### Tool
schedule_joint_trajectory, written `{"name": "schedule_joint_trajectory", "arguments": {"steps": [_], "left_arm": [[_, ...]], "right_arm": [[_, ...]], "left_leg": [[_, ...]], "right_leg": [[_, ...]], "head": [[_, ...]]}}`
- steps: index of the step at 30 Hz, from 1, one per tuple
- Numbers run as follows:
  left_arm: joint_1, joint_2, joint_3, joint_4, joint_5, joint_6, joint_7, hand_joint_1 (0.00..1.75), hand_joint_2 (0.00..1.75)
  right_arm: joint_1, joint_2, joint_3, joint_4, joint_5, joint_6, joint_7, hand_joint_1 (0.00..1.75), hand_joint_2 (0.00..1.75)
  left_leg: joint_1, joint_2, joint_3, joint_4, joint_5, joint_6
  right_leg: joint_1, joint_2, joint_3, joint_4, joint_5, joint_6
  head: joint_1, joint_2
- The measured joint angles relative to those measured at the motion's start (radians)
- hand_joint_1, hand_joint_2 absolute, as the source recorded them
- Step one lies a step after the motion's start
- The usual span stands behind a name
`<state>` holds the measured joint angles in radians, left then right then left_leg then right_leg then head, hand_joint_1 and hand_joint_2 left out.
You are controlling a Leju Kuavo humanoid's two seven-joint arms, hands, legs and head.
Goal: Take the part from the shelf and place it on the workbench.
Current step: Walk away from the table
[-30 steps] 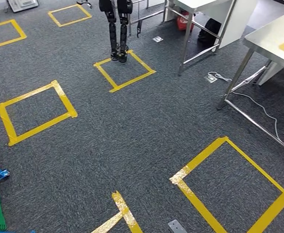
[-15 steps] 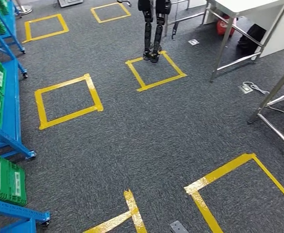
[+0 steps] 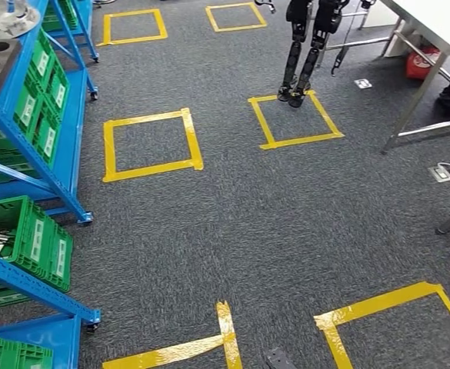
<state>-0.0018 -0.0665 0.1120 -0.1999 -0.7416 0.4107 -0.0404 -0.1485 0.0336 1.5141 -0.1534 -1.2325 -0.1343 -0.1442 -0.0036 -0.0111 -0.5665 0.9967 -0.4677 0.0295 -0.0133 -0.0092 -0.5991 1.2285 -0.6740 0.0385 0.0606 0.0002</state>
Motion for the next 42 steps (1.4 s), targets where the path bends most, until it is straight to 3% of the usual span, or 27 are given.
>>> {"name": "schedule_joint_trajectory", "arguments": {"steps": [1, 2, 4, 6, 8, 10, 12, 14, 16, 17, 18, 19, 21, 23, 25, 27, 29, 31, 32, 33, 34, 35, 37, 39, 40, 41, 42], "left_arm": [[-0.001, -0.001, 0.000, 0.000, 0.000, -0.001, 0.000, 0.00, 0.00], [-0.002, -0.001, 0.000, 0.000, 0.000, -0.002, 0.000, 0.00, 0.00], [-0.003, -0.002, 0.000, 0.000, -0.001, -0.003, 0.000, 0.00, 0.00], [-0.006, -0.002, 0.000, 0.000, -0.002, -0.005, 0.001, 0.00, 0.00], [-0.008, -0.002, 0.000, 0.000, -0.002, -0.007, 0.003, 0.00, 0.00], [-0.006, -0.002, 0.000, 0.000, -0.002, -0.008, 0.006, 0.00, 0.00], [-0.004, -0.001, 0.000, 0.000, -0.002, -0.008, 0.008, 0.00, 0.00], [-0.009, -0.001, 0.000, 0.000, -0.002, -0.008, 0.009, 0.00, 0.00], [-0.013, -0.003, 0.000, 0.000, -0.003, -0.009, 0.009, 0.00, 0.00], [-0.012, -0.004, 0.000, 0.000, -0.003, -0.009, 0.009, 0.00, 0.00], [-0.011, -0.004, 0.000, 0.000, -0.003, -0.010, 0.010, 0.00, 0.00], [-0.009, -0.004, 0.000, 0.000, -0.002, -0.010, 0.010, 0.00, 0.00], [-0.011, -0.003, 0.000, 0.000, -0.002, -0.010, 0.010, 0.00, 0.00], [-0.015, -0.002, 0.000, 0.000, -0.003, -0.010, 0.010, 0.00, 0.00], [-0.014, -0.001, 0.000, 0.000, -0.002, -0.010, 0.010, 0.00, 0.00], [-0.010, -0.002, 0.000, 0.000, -0.002, -0.010, 0.010, 0.00, 0.00], [-0.013, -0.002, 0.000, 0.000, -0.003, -0.010, 0.011, 0.00, 0.00], [-0.018, -0.001, 0.000, 0.000, -0.003, -0.010, 0.011, 0.00, 0.00], [-0.018, -0.002, 0.000, 0.000, -0.003, -0.010, 0.012, 0.00, 0.00], [-0.018, -0.002, 0.000, 0.000, -0.003, -0.010, 0.013, 0.00, 0.00], [-0.017, -0.002, 0.000, 0.000, -0.003, -0.010, 0.014, 0.00, 0.00], [-0.017, -0.002, 0.000, 0.000, -0.003, -0.010, 0.014, 0.00, 0.00], [-0.020, -0.001, 0.000, 0.000, -0.003, -0.010, 0.015, 0.00, 0.00], [-0.019, -0.001, 0.000, 0.000, -0.003, -0.010, 0.016, 0.00, 0.00], [-0.016, 0.000, 0.000, 0.000, -0.003, -0.010, 0.017, 0.00, 0.00], [-0.012, 0.001, 0.000, 0.000, -0.003, -0.010, 0.018, 0.00, 0.00], [-0.010, 0.002, 0.000, 0.000, -0.003, -0.010, 0.019, 0.00, 0.00]], "right_arm": [[0.002, 0.000, 0.000, 0.000, 0.000, 0.000, 0.000, 0.00, 0.00], [0.003, 0.000, 0.000, 0.000, 0.000, 0.000, 0.000, 0.00, 0.00], [0.002, 0.000, 0.000, 0.000, 0.000, 0.000, 0.000, 0.00, 0.00], [0.001, 0.000, 0.000, 0.000, 0.000, 0.000, -0.001, 0.00, 0.00], [-0.001, 0.000, 0.000, 0.000, 0.001, 0.000, -0.001, 0.00, 0.00], [-0.003, 0.000, 0.000, 0.000, 0.002, -0.001, -0.001, 0.00, 0.00], [-0.005, 0.000, 0.000, -0.001, 0.003, -0.002, -0.002, 0.00, 0.00], [-0.003, 0.000, 0.000, -0.001, 0.005, -0.002, -0.002, 0.00, 0.00], [-0.002, 0.000, 0.000, -0.002, 0.007, -0.002, -0.002, 0.00, 0.00], [-0.002, 0.000, 0.000, -0.002, 0.008, -0.002, -0.001, 0.00, 0.00], [-0.003, 0.000, 0.000, -0.002, 0.009, -0.002, -0.001, 0.00, 0.00], [-0.004, 0.000, 0.000, -0.002, 0.009, -0.002, -0.001, 0.00, 0.00], [-0.006, 0.000, 0.000, -0.002, 0.010, -0.002, -0.001, 0.00, 0.00], [-0.007, 0.000, 0.000, -0.002, 0.010, -0.002, -0.002, 0.00, 0.00], [-0.010, 0.001, 0.000, -0.002, 0.011, -0.001, -0.001, 0.00, 0.00], [-0.015, 0.002, 0.000, -0.004, 0.011, -0.001, -0.002, 0.00, 0.00], [-0.016, 0.002, 0.000, -0.004, 0.011, 0.000, -0.002, 0.00, 0.00], [-0.011, 0.002, 0.000, -0.004, 0.011, 0.000, -0.002, 0.00, 0.00], [-0.009, 0.002, 0.000, -0.004, 0.011, 0.001, -0.001, 0.00, 0.00], [-0.008, 0.002, 0.000, -0.004, 0.012, 0.002, -0.001, 0.00, 0.00], [-0.008, 0.002, 0.000, -0.004, 0.012, 0.002, -0.001, 0.00, 0.00], [-0.008, 0.002, 0.000, -0.004, 0.012, 0.003, -0.001, 0.00, 0.00], [-0.008, 0.002, 0.000, -0.004, 0.012, 0.005, -0.002, 0.00, 0.00], [-0.008, 0.002, 0.000, -0.004, 0.012, 0.006, -0.002, 0.00, 0.00], [-0.008, 0.002, 0.000, -0.005, 0.012, 0.006, -0.002, 0.00, 0.00], [-0.009, 0.002, 0.000, -0.005, 0.012, 0.006, -0.002, 0.00, 0.00], [-0.009, 0.002, 0.000, -0.006, 0.011, 0.006, -0.003, 0.00, 0.00]], "left_leg": [[0.000, -0.015, 0.001, 0.000, 0.000, 0.001], [-0.001, -0.030, 0.002, 0.001, -0.001, 0.001], [0.000, -0.059, 0.005, 0.002, -0.003, -0.002], [0.000, -0.086, 0.004, 0.008, -0.006, -0.010], [0.001, -0.108, -0.004, 0.012, -0.006, -0.022], [0.005, -0.121, -0.011, 0.014, -0.003, -0.035], [0.004, -0.078, -0.027, 0.047, -0.026, -0.045], [0.003, -0.019, -0.076, 0.155, -0.086, -0.054], [0.007, -0.003, -0.134, 0.276, -0.133, -0.061], [0.009, -0.001, -0.144, 0.297, -0.132, -0.062], [0.010, 0.002, -0.134, 0.278, -0.112, -0.062], [0.010, 0.010, -0.105, 0.223, -0.078, -0.060], [0.003, 0.052, -0.035, 0.086, -0.021, -0.050], [-0.006, 0.077, -0.004, 0.021, -0.007, -0.038], [-0.008, 0.060, -0.004, 0.015, -0.008, -0.027], [-0.003, 0.039, 0.002, 0.004, -0.003, -0.016], [0.002, 0.017, 0.006, -0.002, 0.000, -0.007], [0.002, -0.010, 0.006, -0.002, -0.001, -0.003], [0.002, -0.025, 0.007, -0.001, -0.001, -0.003], [0.003, -0.040, 0.008, 0.000, -0.002, -0.004], [0.004, -0.056, 0.010, 0.001, -0.003, -0.006], [0.006, -0.071, 0.011, 0.004, -0.006, -0.010], [0.007, -0.097, 0.006, 0.014, -0.011, -0.021], [0.010, -0.121, -0.005, 0.019, -0.009, -0.034], [0.012, -0.133, -0.009, 0.019, -0.007, -0.040], [0.013, -0.132, -0.011, 0.021, -0.008, -0.045], [0.012, -0.113, -0.017, 0.033, -0.016, -0.050]], "right_leg": [[0.000, 0.005, -0.030, 0.046, -0.006, 0.000], [0.000, 0.008, -0.046, 0.056, 0.009, 0.000], [-0.001, 0.019, -0.023, -0.036, 0.088, -0.001], [-0.007, 0.063, 0.027, -0.162, 0.147, -0.005], [-0.008, 0.089, 0.051, -0.210, 0.153, -0.011], [-0.006, 0.071, 0.056, -0.215, 0.155, -0.022], [-0.007, 0.047, 0.060, -0.222, 0.158, -0.034], [-0.005, 0.016, 0.064, -0.225, 0.156, -0.042], [-0.002, -0.018, 0.065, -0.225, 0.152, -0.046], [-0.001, -0.032, 0.067, -0.224, 0.150, -0.047], [-0.001, -0.045, 0.069, -0.224, 0.148, -0.047], [0.000, -0.057, 0.073, -0.224, 0.146, -0.045], [0.003, -0.079, 0.081, -0.223, 0.138, -0.039], [0.007, -0.100, 0.087, -0.223, 0.131, -0.029], [0.007, -0.118, 0.095, -0.227, 0.126, -0.017], [0.003, -0.080, 0.089, -0.206, 0.106, -0.007], [0.000, -0.016, 0.043, -0.108, 0.052, -0.002], [-0.001, 0.005, -0.026, 0.022, 0.004, 0.000], [-0.001, 0.007, -0.048, 0.052, 0.005, 0.001], [-0.001, 0.009, -0.052, 0.046, 0.027, 0.001], [-0.003, 0.014, -0.039, 0.000, 0.066, 0.002], [-0.006, 0.029, -0.015, -0.067, 0.109, 0.003], [-0.013, 0.077, 0.032, -0.174, 0.152, 0.003], [-0.012, 0.096, 0.049, -0.201, 0.147, -0.004], [-0.011, 0.086, 0.052, -0.203, 0.147, -0.011], [-0.011, 0.073, 0.054, -0.205, 0.148, -0.017], [-0.012, 0.060, 0.056, -0.207, 0.149, -0.023]], "head": [[0.000, 0.000], [0.001, 0.000], [0.001, 0.000], [0.001, 0.000], [0.000, 0.000], [0.000, 0.000], [-0.005, 0.000], [-0.011, 0.000], [-0.012, 0.000], [-0.012, 0.000], [-0.012, 0.000], [-0.012, 0.000], [-0.013, 0.000], [-0.012, 0.000], [-0.011, 0.000], [-0.009, 0.000], [-0.003, 0.000], [0.000, 0.000], [0.000, 0.000], [0.001, 0.000], [0.001, 0.000], [0.001, 0.000], [0.001, 0.000], [0.002, 0.000], [0.001, 0.000], [0.001, 0.000], [-0.002, 0.000]]}}
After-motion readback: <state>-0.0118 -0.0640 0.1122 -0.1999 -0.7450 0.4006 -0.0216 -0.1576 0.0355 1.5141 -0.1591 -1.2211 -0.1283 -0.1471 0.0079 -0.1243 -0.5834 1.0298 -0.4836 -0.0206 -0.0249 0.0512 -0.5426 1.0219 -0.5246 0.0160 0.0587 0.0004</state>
